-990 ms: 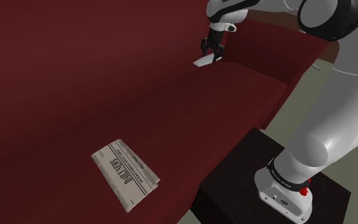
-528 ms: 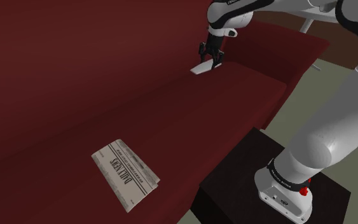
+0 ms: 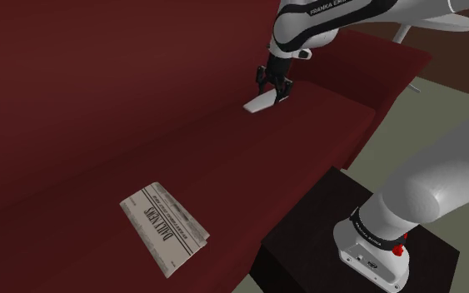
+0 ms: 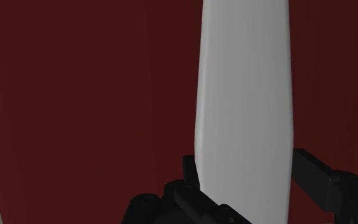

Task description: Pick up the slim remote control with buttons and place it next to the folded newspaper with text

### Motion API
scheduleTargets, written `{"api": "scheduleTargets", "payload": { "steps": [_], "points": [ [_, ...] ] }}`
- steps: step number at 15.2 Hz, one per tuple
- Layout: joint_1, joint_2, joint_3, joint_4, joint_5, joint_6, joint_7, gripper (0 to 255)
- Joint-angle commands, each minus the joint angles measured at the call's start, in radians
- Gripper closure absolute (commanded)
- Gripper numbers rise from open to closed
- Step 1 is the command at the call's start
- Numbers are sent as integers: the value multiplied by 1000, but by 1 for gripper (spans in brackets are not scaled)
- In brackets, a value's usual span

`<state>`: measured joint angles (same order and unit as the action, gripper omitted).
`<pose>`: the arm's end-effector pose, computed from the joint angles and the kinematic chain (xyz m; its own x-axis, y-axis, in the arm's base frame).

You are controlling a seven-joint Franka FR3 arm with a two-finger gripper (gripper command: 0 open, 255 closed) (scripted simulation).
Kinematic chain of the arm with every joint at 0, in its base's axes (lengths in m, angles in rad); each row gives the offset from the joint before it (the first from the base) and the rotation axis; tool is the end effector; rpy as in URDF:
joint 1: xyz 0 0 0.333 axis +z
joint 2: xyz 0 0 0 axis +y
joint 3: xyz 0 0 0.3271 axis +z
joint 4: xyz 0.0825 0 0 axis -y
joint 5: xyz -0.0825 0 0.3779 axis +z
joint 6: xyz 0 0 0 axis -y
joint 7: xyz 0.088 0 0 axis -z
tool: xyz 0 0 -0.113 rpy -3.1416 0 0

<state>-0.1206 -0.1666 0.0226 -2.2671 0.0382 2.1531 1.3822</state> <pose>0.4866 -0.0458 0.4413 0.0707 -0.9973 -0.0189 -0.9960 -0.0695 -0.0568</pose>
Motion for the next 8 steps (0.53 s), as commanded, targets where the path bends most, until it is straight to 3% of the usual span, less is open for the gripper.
{"api": "scheduleTargets", "payload": {
  "steps": [1, 8],
  "points": [
    [16, -61, 21, -63, 4, 2, 34, 255],
    [86, -233, 114, -222, 45, -5, 168, 255]
  ]
}}
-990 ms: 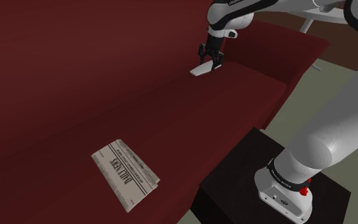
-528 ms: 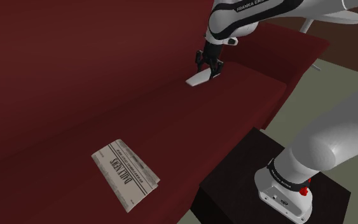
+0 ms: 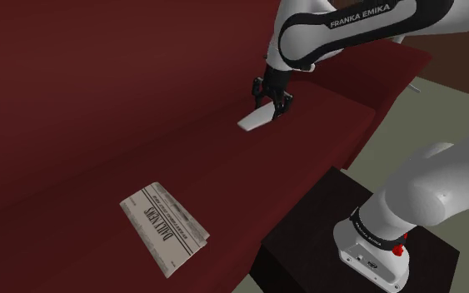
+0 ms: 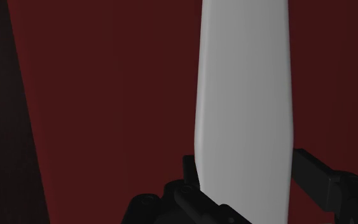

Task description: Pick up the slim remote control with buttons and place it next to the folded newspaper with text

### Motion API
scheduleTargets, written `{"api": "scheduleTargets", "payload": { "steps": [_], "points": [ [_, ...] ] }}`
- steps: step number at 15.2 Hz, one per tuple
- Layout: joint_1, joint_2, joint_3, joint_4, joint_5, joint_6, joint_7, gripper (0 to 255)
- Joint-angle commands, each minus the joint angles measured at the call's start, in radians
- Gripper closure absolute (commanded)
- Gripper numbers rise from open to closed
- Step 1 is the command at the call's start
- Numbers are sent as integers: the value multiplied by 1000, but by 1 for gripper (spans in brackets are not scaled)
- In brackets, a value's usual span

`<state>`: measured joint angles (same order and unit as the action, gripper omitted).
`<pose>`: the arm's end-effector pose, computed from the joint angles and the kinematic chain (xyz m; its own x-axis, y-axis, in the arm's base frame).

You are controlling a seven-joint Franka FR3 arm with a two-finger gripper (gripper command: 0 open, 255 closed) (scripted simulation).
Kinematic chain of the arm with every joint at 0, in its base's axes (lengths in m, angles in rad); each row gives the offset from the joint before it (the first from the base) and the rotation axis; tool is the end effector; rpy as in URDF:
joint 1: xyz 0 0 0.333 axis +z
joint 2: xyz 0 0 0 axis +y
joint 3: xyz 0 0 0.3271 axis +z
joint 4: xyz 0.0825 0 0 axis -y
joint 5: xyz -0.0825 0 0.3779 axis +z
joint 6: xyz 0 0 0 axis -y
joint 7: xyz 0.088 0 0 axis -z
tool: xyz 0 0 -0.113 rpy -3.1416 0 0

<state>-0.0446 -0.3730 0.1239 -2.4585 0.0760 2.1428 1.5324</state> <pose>0.4202 0.0385 0.4444 0.0716 -0.9973 -0.0189 -0.9960 -0.0704 -0.0559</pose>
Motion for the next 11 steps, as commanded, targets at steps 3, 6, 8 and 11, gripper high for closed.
{"api": "scheduleTargets", "payload": {
  "steps": [3, 6, 8, 11],
  "points": [
    [46, -92, 58, -82, 35, -5, 79, 255],
    [87, -150, 106, -123, 68, -18, 142, 255],
    [115, -184, 140, -144, 92, -28, 186, 255],
    [160, -227, 194, -167, 130, -43, 255, 255]
  ]
}}
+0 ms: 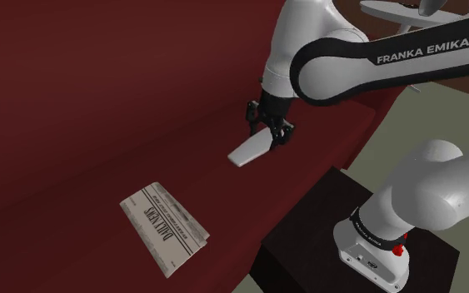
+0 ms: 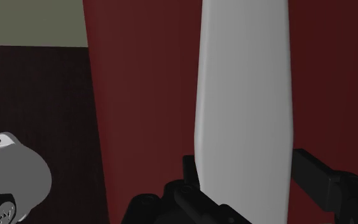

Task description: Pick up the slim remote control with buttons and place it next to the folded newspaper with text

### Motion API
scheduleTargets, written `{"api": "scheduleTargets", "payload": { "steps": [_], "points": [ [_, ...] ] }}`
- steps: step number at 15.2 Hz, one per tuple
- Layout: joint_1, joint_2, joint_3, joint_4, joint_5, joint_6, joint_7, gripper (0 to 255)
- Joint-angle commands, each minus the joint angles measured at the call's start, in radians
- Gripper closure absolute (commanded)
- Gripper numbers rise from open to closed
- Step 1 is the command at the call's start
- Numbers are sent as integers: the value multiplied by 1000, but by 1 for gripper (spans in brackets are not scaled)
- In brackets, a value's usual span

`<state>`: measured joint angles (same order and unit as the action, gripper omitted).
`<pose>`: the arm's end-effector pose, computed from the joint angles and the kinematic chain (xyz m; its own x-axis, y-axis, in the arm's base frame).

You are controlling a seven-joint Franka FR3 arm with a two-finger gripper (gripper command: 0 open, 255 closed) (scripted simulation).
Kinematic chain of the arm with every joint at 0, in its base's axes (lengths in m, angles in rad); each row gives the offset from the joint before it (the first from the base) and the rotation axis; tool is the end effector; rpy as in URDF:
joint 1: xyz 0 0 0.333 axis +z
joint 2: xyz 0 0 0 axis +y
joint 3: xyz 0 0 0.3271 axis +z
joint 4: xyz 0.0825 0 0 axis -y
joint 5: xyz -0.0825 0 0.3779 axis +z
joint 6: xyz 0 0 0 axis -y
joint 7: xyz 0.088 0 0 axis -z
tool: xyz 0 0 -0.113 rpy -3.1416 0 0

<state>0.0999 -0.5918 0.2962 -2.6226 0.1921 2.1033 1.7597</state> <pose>0.3289 0.1490 0.4407 0.0709 -0.9973 -0.0182 -0.9960 -0.0698 -0.0565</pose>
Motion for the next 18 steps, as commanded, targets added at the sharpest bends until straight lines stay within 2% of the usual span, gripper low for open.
{"api": "scheduleTargets", "payload": {
  "steps": [1, 12, 15, 18],
  "points": [
    [31, -21, 40, -8, 27, -9, 52, 255],
    [176, -61, 265, 22, 158, -46, 330, 255],
    [205, -38, 349, 66, 188, -49, 429, 255],
    [204, -21, 367, 38, 197, -3, 429, 255]
  ]
}}
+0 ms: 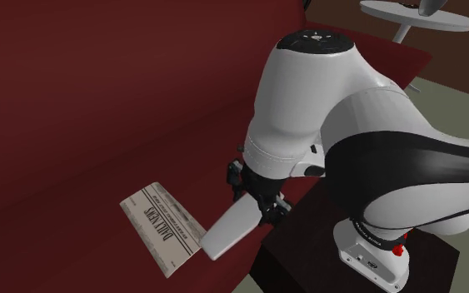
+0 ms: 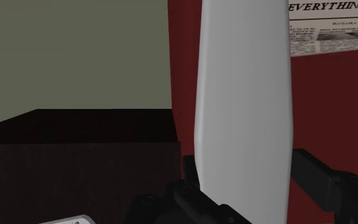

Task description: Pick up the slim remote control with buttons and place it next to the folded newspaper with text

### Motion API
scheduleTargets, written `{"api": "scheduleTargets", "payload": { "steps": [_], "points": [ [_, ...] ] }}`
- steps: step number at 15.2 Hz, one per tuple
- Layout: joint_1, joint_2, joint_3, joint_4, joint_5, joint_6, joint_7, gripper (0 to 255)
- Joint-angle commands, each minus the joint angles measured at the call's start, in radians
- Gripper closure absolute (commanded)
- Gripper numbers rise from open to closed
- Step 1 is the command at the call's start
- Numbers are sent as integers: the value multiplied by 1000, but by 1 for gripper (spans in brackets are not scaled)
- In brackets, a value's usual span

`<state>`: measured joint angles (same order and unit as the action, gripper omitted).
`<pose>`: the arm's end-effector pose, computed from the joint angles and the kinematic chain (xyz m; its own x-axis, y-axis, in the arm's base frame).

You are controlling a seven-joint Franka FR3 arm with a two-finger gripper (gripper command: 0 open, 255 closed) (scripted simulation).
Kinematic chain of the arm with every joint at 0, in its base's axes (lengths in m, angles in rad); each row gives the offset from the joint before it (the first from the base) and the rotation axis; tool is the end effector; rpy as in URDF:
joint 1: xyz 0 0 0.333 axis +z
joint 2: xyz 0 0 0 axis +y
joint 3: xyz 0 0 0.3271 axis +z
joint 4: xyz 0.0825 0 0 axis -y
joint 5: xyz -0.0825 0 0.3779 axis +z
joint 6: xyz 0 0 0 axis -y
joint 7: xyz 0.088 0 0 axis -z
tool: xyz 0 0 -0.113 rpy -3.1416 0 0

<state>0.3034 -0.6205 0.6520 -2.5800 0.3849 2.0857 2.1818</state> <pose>0.2001 0.3220 0.4302 0.0706 -0.9973 -0.0181 -0.9960 -0.0694 -0.0562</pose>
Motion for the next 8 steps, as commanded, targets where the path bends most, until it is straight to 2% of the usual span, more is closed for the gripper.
{"api": "scheduleTargets", "payload": {
  "steps": [1, 8],
  "points": [
    [0, 15, 17, -14, 6, 30, 7, 255],
    [-8, 72, 62, -71, 21, 145, 12, 255]
  ]
}}
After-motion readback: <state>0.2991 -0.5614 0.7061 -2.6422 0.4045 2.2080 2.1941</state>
